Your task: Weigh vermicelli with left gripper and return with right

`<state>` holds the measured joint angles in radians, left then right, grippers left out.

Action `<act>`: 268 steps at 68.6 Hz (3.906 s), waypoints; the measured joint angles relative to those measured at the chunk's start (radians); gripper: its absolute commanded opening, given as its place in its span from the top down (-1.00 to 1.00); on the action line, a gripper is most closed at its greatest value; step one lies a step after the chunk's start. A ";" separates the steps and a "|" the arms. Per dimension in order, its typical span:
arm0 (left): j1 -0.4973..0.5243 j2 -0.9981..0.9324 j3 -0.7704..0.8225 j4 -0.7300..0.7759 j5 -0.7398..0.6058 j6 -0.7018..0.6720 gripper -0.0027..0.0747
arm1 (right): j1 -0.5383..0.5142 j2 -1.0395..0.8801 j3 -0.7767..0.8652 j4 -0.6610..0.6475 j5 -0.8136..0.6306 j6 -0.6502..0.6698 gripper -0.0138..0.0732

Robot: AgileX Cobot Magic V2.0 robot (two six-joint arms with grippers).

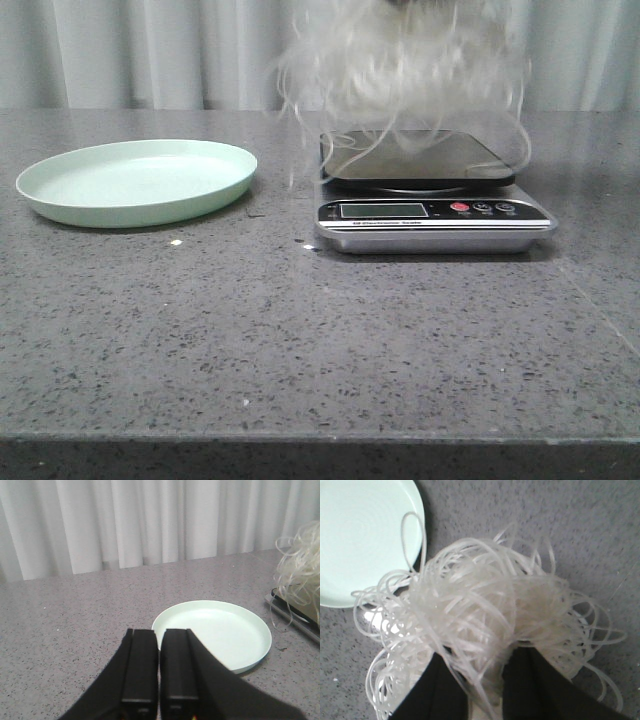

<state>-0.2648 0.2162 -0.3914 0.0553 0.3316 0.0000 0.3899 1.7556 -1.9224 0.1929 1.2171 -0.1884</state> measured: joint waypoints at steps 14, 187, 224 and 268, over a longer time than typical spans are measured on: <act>0.000 0.000 0.000 0.000 0.000 0.000 0.58 | 0.007 -0.004 -0.139 0.102 -0.006 0.000 0.32; 0.000 0.000 0.000 0.000 0.000 0.000 0.58 | 0.003 0.057 -0.159 0.104 -0.160 0.000 0.33; 0.000 0.000 0.000 0.000 -0.006 0.000 0.58 | -0.191 -0.290 0.235 -0.051 -0.272 0.044 0.33; 0.000 0.000 0.000 0.000 -0.006 0.000 0.58 | -0.411 -0.960 1.246 -0.051 -0.809 0.052 0.33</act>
<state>-0.2648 0.2162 -0.3914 0.0553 0.3253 0.0000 -0.0210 0.7960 -0.6764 0.1418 0.4081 -0.1367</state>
